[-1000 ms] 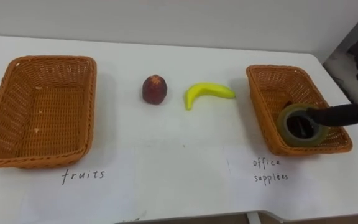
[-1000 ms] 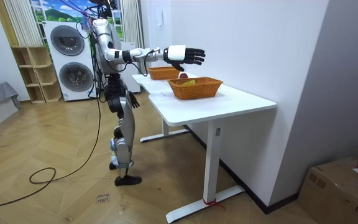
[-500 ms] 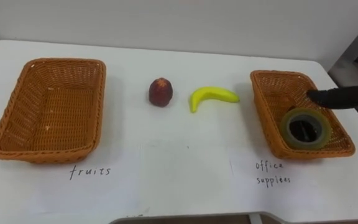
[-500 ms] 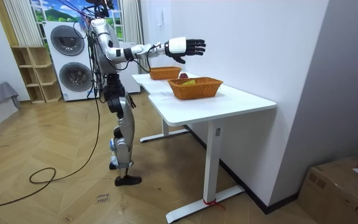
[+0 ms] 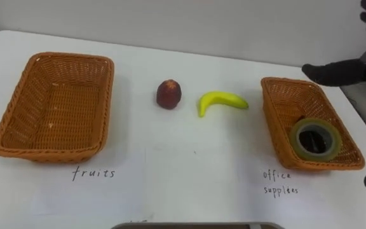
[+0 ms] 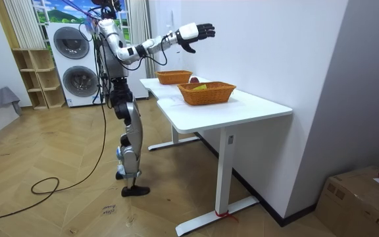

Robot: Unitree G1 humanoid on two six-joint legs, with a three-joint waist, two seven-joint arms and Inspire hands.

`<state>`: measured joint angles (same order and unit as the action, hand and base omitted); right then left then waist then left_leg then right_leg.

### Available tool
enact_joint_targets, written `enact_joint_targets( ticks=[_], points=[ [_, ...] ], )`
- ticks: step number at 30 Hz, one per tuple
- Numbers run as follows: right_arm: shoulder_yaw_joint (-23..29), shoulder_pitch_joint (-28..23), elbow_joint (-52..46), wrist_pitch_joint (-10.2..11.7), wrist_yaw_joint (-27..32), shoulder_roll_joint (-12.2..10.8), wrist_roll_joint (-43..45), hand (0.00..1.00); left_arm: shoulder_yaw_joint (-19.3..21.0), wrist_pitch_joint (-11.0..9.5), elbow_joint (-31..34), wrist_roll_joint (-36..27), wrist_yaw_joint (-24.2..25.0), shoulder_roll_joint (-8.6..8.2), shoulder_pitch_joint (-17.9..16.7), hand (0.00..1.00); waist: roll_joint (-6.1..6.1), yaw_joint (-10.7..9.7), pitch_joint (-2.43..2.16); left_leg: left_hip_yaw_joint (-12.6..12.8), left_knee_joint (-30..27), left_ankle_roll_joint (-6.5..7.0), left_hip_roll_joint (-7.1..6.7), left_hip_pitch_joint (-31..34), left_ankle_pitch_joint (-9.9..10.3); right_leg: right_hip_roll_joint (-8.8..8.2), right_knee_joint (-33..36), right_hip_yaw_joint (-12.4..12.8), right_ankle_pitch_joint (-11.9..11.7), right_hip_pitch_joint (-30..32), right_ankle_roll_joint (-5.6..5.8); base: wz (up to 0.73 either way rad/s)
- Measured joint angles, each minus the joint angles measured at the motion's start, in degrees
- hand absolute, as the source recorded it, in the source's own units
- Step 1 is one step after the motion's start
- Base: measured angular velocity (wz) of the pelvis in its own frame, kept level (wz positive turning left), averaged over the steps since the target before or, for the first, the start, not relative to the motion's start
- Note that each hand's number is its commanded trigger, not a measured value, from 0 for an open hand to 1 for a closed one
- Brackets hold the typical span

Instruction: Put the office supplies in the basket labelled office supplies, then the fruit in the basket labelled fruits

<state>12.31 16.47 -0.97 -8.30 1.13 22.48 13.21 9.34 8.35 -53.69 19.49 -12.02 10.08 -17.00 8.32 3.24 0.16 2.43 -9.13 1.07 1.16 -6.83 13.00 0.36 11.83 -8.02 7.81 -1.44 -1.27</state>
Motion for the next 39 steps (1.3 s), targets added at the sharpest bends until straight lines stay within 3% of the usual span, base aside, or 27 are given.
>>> enact_joint_targets(
  ticks=[7, 16, 23, 28, 32, 39],
  points=[
    [-4.5, 3.3, 0.1, 0.0, -0.1, 0.3, 0.8, 0.0, -1.2, 0.3, -1.5, 0.4, 0.3, -0.4, 0.5, 0.0, -0.27, 0.6, 0.04, -0.4, -0.3, -0.06, -0.05, 1.2, 0.0, 0.14, -0.1, -0.2, -0.1, 0.6, -0.13, 0.04],
    [-7.7, 4.3, 1.4, 0.3, -0.8, 0.3, -1.4, 0.0, -2.5, 0.1, -1.3, 0.3, 0.3, -0.3, 1.7, 0.0, -0.43, 3.2, 0.14, -1.0, -0.5, -0.06, -0.03, 1.7, 0.0, 0.04, -0.2, -1.0, -0.1, 1.0, -0.14, 0.02],
    [-10.8, 4.5, 3.3, 0.8, -1.3, 0.3, -1.7, 0.0, -3.2, 0.1, -1.2, 0.3, 0.2, -0.35, 1.7, 0.0, -0.62, 3.8, 0.29, -1.1, -0.6, -0.05, 0.05, 2.2, -0.1, -0.13, -0.3, -1.5, -0.1, 1.2, -0.13, 0.02],
    [-12.3, 4.6, 3.3, 0.6, -2.0, 0.3, -1.6, 0.0, -3.5, 0.6, -1.0, 0.9, 0.2, -0.26, 1.6, 0.0, -0.36, 4.9, 0.31, -1.2, -0.6, -0.06, 0.13, 2.3, -0.1, -0.12, -0.3, -1.6, -0.1, 1.3, -0.13, 0.0],
    [-14.4, 4.9, 5.1, 0.5, -3.4, 0.3, -1.0, 0.0, -3.8, 1.0, -0.7, 1.3, 0.2, 0.17, 1.5, 0.0, 0.28, 5.4, -0.03, -1.4, -0.5, -0.06, -0.02, 2.4, -0.1, -0.13, -0.3, -2.0, -0.1, 1.3, -0.13, 0.04],
    [-15.9, 4.9, 6.9, 0.1, -5.2, 0.3, 0.9, 0.0, -3.9, 1.0, -0.8, 1.3, 0.3, 0.18, 1.5, 0.0, 0.75, 6.7, -0.03, -2.7, -0.8, -0.06, -0.12, 3.3, -0.1, -0.34, -0.3, -3.4, -0.1, 1.7, -0.13, 0.08]
  ],
)
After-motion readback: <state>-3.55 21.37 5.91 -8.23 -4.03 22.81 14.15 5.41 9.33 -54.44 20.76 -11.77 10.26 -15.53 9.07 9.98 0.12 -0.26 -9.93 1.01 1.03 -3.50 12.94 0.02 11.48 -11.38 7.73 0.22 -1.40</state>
